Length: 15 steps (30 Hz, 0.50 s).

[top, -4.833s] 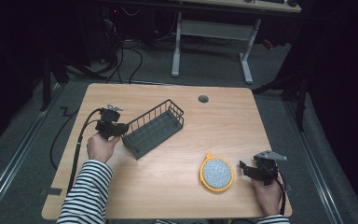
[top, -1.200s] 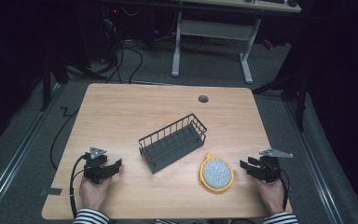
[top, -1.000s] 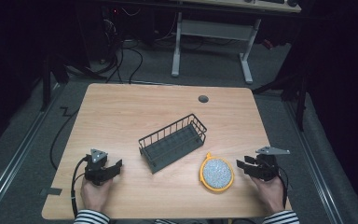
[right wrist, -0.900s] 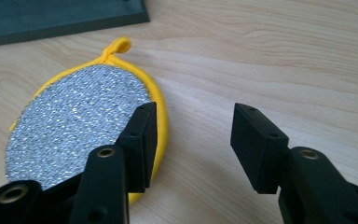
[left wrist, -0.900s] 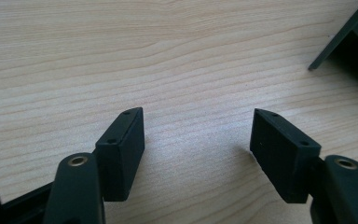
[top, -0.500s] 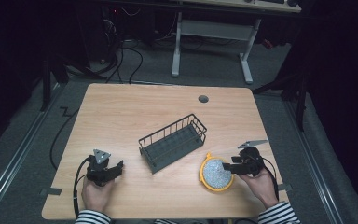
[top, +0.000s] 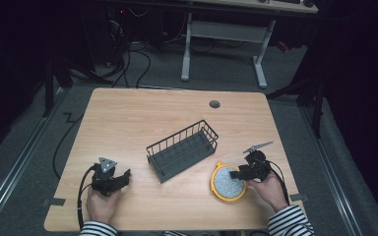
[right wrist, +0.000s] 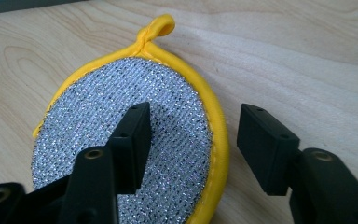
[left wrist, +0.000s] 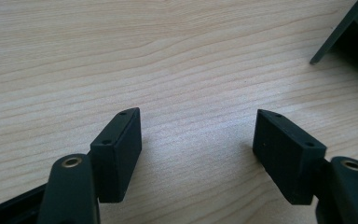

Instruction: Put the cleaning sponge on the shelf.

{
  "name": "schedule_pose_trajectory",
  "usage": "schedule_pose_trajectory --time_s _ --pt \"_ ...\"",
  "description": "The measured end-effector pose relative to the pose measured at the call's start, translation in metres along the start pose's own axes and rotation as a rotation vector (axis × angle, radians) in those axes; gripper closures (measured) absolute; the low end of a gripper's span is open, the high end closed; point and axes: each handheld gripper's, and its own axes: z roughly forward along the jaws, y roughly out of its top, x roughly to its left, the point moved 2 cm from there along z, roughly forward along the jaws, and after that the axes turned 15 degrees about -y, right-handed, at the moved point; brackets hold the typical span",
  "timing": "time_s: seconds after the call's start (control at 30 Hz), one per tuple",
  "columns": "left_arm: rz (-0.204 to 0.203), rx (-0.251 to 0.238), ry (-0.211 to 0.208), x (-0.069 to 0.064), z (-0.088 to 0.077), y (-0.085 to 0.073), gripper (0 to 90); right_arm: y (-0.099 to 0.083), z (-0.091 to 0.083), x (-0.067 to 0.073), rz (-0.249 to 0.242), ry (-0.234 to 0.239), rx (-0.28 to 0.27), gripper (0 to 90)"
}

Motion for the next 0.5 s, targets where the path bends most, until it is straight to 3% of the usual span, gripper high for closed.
schedule_pose_trajectory --time_s 0.17,0.2,0.23,0.3,0.5 --pt "0.0 0.0 -0.001 0.0 0.0 0.0 33.0 0.0003 0.0028 0.0008 -0.02 0.027 0.022 59.2" --pt "0.0 0.0 -0.001 0.0 0.0 0.0 32.9 -0.0003 0.0029 -0.0002 -0.037 0.035 0.015 66.7" --pt "0.0 0.0 -0.001 0.0 0.0 0.0 32.9 -0.0003 0.0029 -0.0002 -0.037 0.035 0.015 66.7" --pt "-0.002 -0.001 -0.004 0.0004 -0.0002 0.0 32.9 0.0002 0.0022 -0.0014 -0.048 0.048 0.014 77.0" --pt "-0.002 -0.001 -0.004 0.0004 -0.0003 0.0 32.9 0.001 0.001 -0.0003 -0.067 0.048 0.01 80.8"
